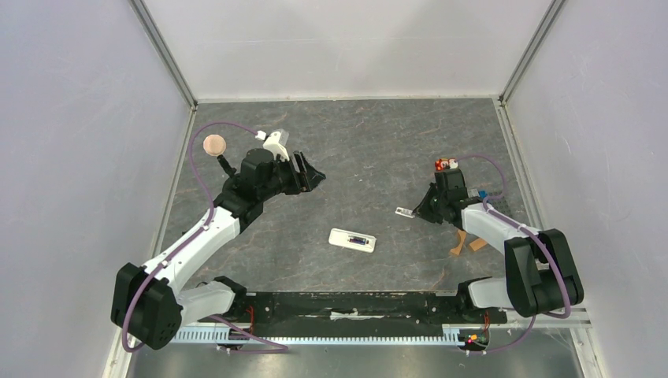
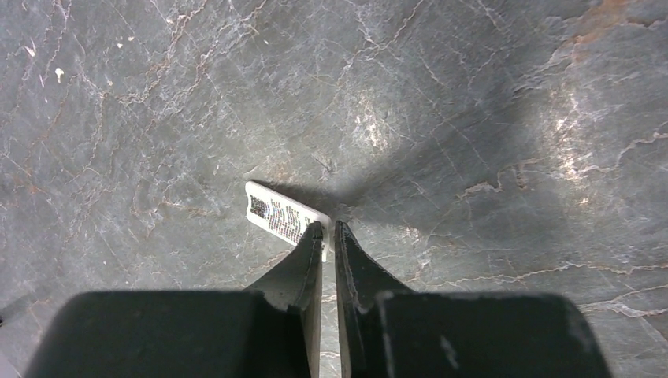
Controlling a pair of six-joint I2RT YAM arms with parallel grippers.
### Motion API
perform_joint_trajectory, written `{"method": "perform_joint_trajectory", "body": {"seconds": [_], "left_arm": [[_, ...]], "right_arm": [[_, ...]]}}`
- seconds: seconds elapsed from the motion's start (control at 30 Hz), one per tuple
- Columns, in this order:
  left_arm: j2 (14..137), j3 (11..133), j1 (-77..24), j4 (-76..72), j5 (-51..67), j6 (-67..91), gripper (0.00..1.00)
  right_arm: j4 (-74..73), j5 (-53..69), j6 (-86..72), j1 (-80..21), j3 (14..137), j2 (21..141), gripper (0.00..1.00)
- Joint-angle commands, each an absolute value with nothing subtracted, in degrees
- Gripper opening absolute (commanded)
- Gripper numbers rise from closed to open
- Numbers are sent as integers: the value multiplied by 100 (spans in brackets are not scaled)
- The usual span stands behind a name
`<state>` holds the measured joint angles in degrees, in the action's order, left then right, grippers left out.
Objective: Load the batteries into the remote control
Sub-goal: Pick up the battery cover at the center of the board.
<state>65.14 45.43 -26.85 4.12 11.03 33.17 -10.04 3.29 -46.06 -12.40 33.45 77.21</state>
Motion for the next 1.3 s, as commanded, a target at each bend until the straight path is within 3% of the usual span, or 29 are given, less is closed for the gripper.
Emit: {"method": "perform_joint_trajectory", "body": {"seconds": [0.0,0.67,1.1,1.27], "left_arm": [[6548,4731,-2689,98,1160,3450,70],[6551,4658,-2690,29,1198,3516,69],[6561,4623,-2690,27,1234,3490,69],[6570,4614,-2689,29,1229,3472,69]], "right_arm": [[-1048,434,-4612,-1201,3454,7578,0],[-936,1031,-5221,-1179,3236,7459,0],[-1267,1022,-4297,-1166,3247,7567,0],[-1413,879,-4301,-1165,3314,7481,35]]}}
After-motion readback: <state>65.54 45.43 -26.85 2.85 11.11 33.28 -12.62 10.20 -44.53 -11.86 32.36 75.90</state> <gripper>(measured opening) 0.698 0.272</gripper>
